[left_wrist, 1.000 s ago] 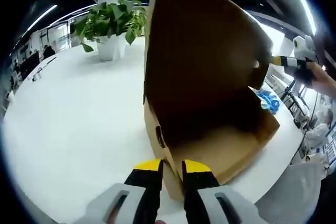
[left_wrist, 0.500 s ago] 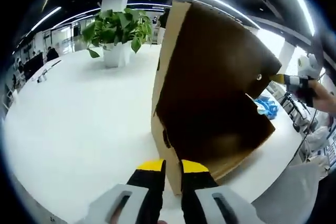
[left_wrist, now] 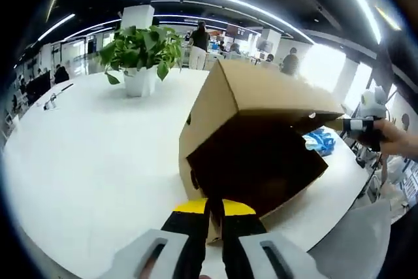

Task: Operate the shoe box by opening the lid, removing the specified soft item, and placing it in the target area until the item is outside and the box remains undamaged.

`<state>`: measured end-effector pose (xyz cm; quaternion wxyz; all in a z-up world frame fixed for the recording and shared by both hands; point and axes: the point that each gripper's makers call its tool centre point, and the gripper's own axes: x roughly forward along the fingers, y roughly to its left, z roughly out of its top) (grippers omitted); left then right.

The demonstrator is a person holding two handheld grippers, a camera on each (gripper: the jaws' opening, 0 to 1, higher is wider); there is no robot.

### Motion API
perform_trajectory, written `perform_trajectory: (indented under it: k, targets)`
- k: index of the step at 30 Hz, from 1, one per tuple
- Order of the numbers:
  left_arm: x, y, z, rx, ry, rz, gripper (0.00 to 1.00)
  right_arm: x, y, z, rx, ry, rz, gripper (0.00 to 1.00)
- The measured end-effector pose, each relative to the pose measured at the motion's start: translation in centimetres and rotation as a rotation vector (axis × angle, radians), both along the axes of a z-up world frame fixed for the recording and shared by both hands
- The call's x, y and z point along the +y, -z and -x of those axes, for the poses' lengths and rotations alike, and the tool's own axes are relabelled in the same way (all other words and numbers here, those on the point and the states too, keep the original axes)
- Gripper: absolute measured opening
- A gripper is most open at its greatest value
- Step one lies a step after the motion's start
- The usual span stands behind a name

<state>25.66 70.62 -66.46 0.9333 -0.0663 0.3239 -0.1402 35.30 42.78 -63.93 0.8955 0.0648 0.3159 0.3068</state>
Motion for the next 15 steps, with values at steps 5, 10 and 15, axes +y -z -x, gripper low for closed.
perform_trajectory:
  k: [5, 10, 15]
  targets:
    - [-0.2, -0.1, 0.0, -0.007, 0.009, -0.002, 0.05, -0.4, 1.4, 1.3, 0.047, 0.012, -0.034, 0.00]
    - [-0.1, 0.2, 0.2, -0.003, 0.011, -0.005, 0.05, -0.7, 2.5, 2.1, 0.083, 0.037, -0.059, 0.00]
    - [0.3, 0.7, 0.7, 0.006, 0.006, -0.005, 0.05, -0.9, 3.5, 2.8, 0.110, 0.053, -0.072, 0.00]
